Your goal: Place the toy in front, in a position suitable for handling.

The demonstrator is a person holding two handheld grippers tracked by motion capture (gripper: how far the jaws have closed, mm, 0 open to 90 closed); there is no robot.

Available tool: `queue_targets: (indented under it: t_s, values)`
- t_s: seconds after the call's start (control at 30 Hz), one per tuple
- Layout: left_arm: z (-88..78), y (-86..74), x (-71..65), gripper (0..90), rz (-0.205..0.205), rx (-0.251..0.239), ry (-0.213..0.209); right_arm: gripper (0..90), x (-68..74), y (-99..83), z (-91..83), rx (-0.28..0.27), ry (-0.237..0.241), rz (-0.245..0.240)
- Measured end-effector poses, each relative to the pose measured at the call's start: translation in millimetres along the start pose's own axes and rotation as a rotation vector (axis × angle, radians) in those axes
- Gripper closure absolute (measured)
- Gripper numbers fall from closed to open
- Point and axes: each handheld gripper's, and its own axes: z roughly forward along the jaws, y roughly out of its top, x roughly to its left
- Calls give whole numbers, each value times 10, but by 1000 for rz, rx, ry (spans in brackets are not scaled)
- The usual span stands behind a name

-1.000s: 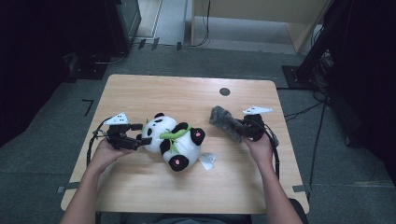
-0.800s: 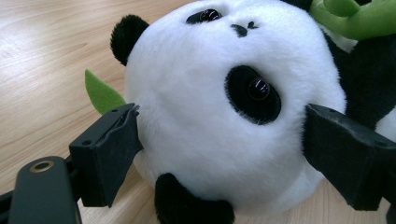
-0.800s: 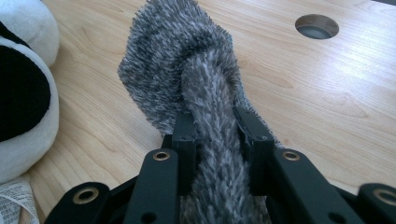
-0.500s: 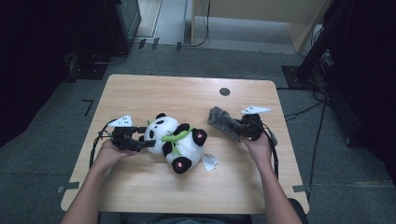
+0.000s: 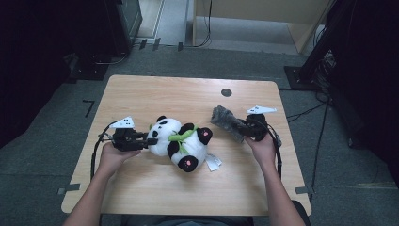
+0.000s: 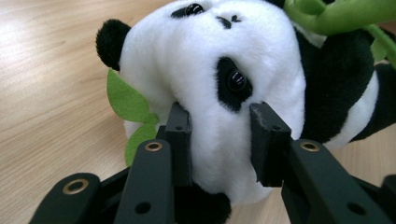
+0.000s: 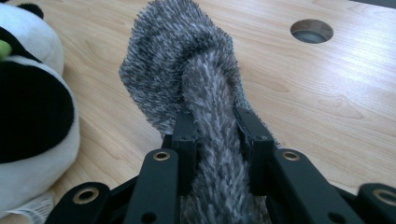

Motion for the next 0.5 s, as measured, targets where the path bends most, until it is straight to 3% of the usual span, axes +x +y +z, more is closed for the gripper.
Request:
queue_targets:
  t_s: [0.1,0.27,0.37,0.5]
  values:
    - [-15,16,-35,684,-32,-37,5,730,-2,14,-35,-15,5,11]
    - [-24,29,-192,689,-127,-116,91,740,33,76,-129,-55,14,19]
    - [-4,14,-290,687,-163,-132,154,746,70,143,-205,-75,19,22]
    - [53,-83,-338,664,-239,-119,175,757,166,280,-327,-115,42,10]
